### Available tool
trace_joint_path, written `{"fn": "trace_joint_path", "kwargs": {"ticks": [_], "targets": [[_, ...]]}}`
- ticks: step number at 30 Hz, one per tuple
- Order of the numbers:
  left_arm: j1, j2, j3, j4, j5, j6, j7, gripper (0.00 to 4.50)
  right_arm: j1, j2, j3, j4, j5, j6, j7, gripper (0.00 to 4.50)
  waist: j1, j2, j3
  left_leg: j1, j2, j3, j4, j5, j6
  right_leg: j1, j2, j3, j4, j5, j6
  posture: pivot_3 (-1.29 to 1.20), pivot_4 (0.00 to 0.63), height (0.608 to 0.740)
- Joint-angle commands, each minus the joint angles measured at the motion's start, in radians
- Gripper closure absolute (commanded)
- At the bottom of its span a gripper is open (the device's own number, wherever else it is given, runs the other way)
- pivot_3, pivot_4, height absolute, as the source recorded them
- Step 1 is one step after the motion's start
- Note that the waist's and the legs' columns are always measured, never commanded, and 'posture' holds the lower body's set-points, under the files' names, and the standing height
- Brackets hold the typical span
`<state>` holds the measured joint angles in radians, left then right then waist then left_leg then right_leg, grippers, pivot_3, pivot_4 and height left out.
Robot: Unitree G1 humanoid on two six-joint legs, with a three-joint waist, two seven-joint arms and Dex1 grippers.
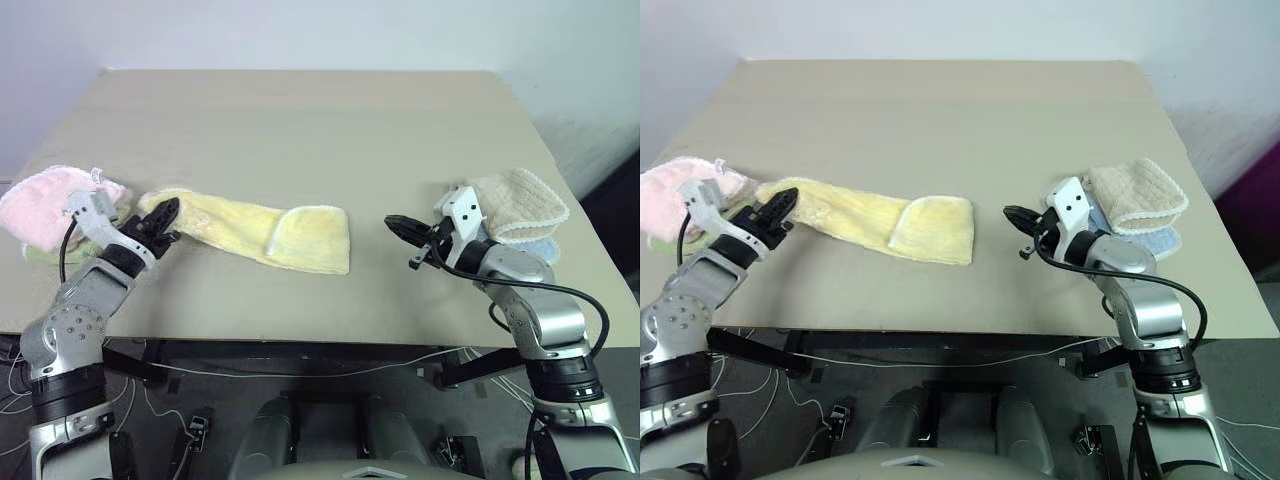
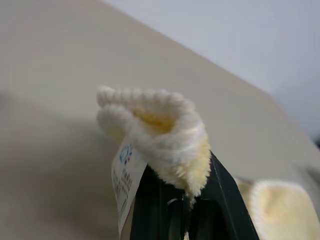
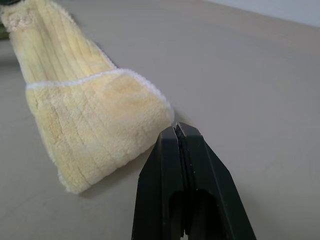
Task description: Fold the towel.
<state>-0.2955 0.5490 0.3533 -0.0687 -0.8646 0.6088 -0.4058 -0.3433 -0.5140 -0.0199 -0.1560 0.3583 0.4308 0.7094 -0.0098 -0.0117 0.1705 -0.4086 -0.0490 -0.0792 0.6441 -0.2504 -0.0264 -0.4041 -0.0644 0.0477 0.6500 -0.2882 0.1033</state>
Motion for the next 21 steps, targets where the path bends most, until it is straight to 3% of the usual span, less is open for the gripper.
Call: {"fn": "trace_joint_path", "kwargs": {"ticks": [1,5,12,21], "targets": [[-0.042,0.012,-0.134,-0.115,0.083,-0.042,-0.110,4.48,-0.007,0.000,-0.015,-0.016,0.003,-0.024,0.002,4.50,0.001,0.000,0.000,0.000,0.000,0.000,0.000,0.000,0.000,0.000,0.000,0.000,0.000,0.000,0.000,0.00,0.150,0.740],[-0.094,-0.002,-0.298,-0.158,0.208,-0.071,-0.171,4.48,-0.003,0.007,-0.010,-0.010,-0.002,-0.030,-0.002,4.50,-0.001,0.000,0.000,0.000,0.000,0.000,-0.001,0.000,0.000,0.000,0.000,0.001,0.000,0.000,0.000,0.00,0.150,0.740],[-0.236,-0.107,-0.556,-0.116,0.421,-0.036,-0.139,4.48,0.016,0.016,-0.014,-0.019,-0.008,-0.032,-0.024,4.50,-0.001,0.000,0.000,0.000,0.000,0.000,0.000,0.000,0.000,0.000,0.001,0.001,0.000,0.000,0.000,0.00,0.150,0.740],[-0.277,-0.190,-0.670,-0.008,0.578,-0.020,-0.136,4.48,0.047,0.020,-0.020,-0.046,-0.007,-0.030,-0.049,4.50,-0.003,0.000,0.001,0.000,0.000,0.000,0.000,0.000,0.000,-0.001,0.002,0.001,0.000,0.000,0.000,0.00,0.150,0.740]]}}
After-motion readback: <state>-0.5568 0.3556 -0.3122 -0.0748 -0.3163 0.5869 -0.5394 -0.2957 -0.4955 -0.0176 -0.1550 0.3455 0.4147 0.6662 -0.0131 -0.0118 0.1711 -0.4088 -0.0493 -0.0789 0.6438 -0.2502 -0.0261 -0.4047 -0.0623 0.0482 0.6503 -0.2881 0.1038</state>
